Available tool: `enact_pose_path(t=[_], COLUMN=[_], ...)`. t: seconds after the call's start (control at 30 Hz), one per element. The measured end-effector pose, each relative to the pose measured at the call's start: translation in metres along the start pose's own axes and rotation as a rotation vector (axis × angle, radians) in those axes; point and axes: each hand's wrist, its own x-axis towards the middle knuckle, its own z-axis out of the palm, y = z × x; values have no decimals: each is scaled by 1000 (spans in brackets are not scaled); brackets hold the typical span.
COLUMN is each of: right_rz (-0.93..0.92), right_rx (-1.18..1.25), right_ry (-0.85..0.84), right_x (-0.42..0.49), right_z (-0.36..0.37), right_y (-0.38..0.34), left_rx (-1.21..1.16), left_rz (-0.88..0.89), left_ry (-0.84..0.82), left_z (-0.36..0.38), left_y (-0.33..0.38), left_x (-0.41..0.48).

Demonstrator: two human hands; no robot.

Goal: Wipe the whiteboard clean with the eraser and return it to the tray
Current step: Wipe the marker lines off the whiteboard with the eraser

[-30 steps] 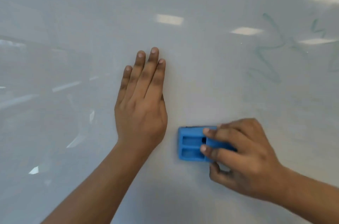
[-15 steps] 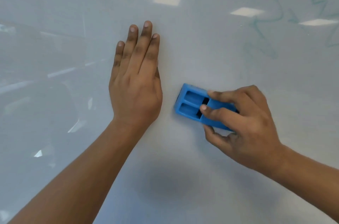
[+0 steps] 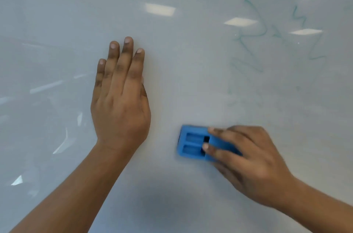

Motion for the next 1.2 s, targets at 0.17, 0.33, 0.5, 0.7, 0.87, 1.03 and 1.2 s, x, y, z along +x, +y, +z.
enact_pose_path(t=[0.17,0.33,0.5,0.7,0.87,1.03,1.2], right_rz=[360,164,144,471,177,116,560], right_rx=[-65,-93,-125,-111,-141,-223,-117], right_ry=[217,136,197,446,340,352,601], right_x=[52,-3,48,149,113,142,197], right_z=[-22,13,-13,-55,-22,-48,-86], right_y=[28,-7,40,103,67,112,163], left_rx=[34,-13,7,50,48,69,83], left_rz=[40,66,66,60,81,78,84], left_ry=[39,-26,-55,-55,-35,14,11], left_z=[4,16,26,28,29,34,39], left_y=[27,37,38,37,34,35,32], left_x=[20,45,51,50,49,48,50])
